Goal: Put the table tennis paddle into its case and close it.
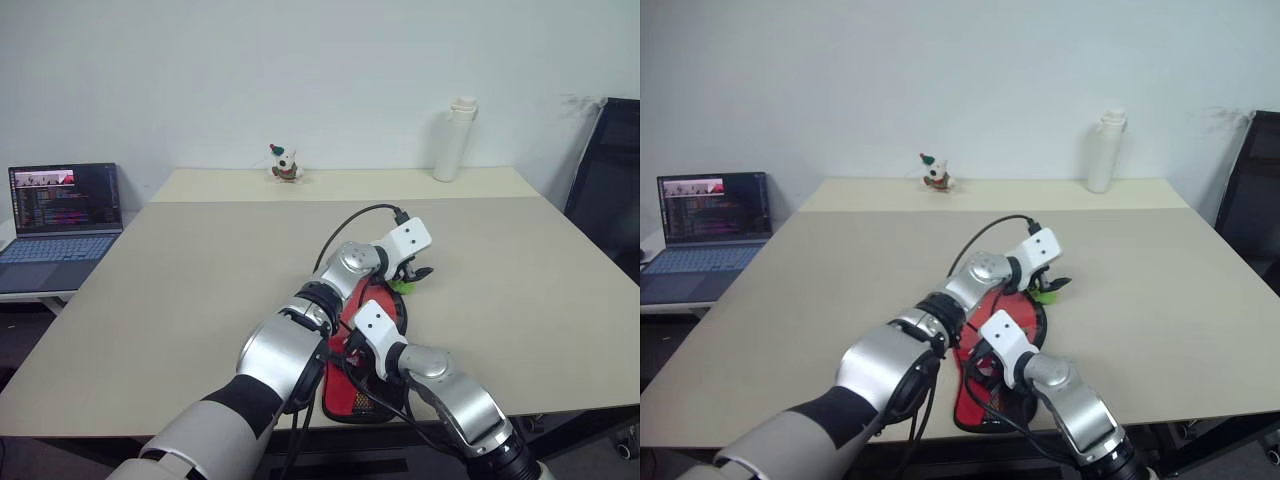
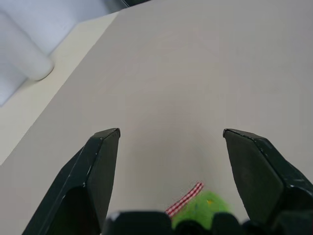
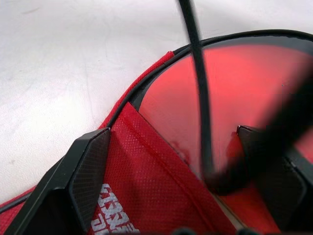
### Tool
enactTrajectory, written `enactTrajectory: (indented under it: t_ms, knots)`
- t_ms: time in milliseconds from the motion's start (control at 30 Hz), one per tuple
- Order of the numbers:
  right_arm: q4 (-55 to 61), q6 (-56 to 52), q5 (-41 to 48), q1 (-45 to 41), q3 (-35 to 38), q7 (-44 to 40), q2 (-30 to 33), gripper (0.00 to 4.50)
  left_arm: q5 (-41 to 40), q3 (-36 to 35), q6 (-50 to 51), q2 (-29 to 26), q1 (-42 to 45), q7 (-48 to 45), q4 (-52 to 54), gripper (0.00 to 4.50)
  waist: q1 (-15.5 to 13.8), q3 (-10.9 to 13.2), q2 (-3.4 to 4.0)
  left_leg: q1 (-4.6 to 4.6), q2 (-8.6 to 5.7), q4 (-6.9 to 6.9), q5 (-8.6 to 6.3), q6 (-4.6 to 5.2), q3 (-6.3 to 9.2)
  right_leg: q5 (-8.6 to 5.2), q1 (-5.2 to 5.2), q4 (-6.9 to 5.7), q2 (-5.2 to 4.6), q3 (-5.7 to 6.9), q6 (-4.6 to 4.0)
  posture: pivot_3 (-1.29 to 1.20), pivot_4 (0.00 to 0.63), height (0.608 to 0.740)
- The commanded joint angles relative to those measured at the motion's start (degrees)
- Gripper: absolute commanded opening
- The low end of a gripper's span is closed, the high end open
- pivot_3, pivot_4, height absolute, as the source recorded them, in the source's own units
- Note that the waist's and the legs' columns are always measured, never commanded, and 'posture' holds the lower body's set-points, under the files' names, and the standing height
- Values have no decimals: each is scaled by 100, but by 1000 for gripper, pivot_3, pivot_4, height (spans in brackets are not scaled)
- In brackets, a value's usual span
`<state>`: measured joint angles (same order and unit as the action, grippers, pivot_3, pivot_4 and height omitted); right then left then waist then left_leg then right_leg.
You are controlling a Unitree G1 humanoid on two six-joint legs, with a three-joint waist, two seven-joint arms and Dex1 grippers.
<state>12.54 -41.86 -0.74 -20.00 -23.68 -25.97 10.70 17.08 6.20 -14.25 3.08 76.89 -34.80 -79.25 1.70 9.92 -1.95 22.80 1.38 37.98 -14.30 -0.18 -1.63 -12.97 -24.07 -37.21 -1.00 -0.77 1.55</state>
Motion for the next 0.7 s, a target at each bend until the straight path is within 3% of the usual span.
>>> enactTrajectory:
  t_ms: [33,267,400,700]
  knots:
    - [-60,-477,237,112,101,-251,174,4500,-372,-280,-76,-176,31,-360,299,3662,-2,0,0,1,0,0,0,0,0,0,0,0,0,0,0,0,150,740]
    - [1075,-1129,1085,-14,847,-741,545,4500,-1021,-733,177,-525,-140,-1088,497,3662,-7,2,-3,13,7,-1,0,0,4,0,-5,7,-2,3,-1,0,150,740]
    - [1945,-1693,1832,-70,1584,-1164,1049,4500,-1550,-1059,591,-977,-501,-2179,719,3662,3,5,-1,15,6,-2,0,0,3,0,-9,7,-2,2,-1,0,150,740]
    - [2394,-2047,2579,10,2182,-1345,1833,4500,-1784,-1019,921,-1683,-1150,-3078,1181,3662,-11,7,-2,14,12,-1,0,0,11,0,-10,2,11,7,-4,0,150,740]
